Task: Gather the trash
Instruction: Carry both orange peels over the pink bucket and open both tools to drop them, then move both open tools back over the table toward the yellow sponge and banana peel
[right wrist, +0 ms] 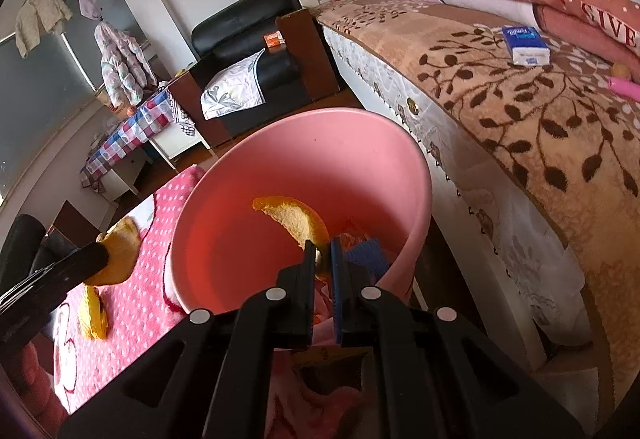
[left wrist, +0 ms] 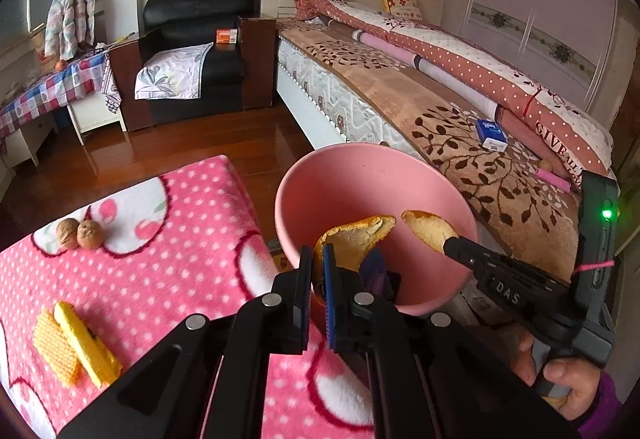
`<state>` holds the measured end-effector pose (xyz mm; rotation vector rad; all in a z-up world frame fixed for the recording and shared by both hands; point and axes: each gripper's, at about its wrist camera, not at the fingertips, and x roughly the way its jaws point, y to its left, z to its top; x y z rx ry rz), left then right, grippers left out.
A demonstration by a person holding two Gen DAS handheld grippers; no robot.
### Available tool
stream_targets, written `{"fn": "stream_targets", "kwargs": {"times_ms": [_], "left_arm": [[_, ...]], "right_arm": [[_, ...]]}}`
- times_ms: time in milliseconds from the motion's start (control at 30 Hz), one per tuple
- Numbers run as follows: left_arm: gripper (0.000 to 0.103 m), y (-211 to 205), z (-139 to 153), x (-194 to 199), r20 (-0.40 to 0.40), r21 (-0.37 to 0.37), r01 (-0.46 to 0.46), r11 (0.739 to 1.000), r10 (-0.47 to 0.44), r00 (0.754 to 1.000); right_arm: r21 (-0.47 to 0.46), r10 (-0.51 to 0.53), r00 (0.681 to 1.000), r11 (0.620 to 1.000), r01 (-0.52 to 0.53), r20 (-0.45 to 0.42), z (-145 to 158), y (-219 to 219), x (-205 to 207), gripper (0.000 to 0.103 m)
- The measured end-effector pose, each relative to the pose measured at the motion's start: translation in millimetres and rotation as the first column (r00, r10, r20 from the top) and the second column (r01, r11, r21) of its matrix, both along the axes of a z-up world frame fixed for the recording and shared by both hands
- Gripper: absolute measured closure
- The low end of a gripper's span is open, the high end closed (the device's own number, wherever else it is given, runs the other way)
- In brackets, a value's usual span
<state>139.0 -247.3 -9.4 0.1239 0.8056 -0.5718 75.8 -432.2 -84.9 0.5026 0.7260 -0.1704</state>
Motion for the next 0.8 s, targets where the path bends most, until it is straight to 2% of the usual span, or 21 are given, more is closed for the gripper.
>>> {"fn": "stream_targets", "kwargs": {"times_ms": [200,267,367,400,433,800], "left_arm": [[0.096,-15,-8,5,-0.003,0.012,0.010,1.000,-0.010,1.000],[0.094,-19,-8,5,0.000,0.008,0.012,1.000,-0.012,1.000],[0.080,-23,-5,3,0.019,-0.004,0.020,1.000,-0.020,1.000],[0.069,-23,-4,2,0.026,-0.010,0.018,1.000,-0.018,1.000],[0.063,-23,-2,1,0.032,-0.018,0.016,1.000,-0.016,0.999],[0.058,3,1,-5,0.025,-0.036,-0.029,0.999,0.030,0.999]], "right_arm": [[0.019,-0.001,1.000,1.000,0.001,0.003,-1,-4,-1,0.093],[0.025,0.000,1.000,1.000,0.000,0.007,-2,-4,-2,0.085],[0.033,-0.004,1.000,0.999,0.003,0.016,-1,-5,-5,0.079],[0.033,-0.003,1.000,0.999,0.003,0.018,-1,-4,-5,0.079],[0.033,-0.003,1.000,0.999,0.002,0.018,-1,-4,-6,0.079],[0.024,0.016,0.999,1.000,-0.016,0.028,5,10,-11,0.079]]}}
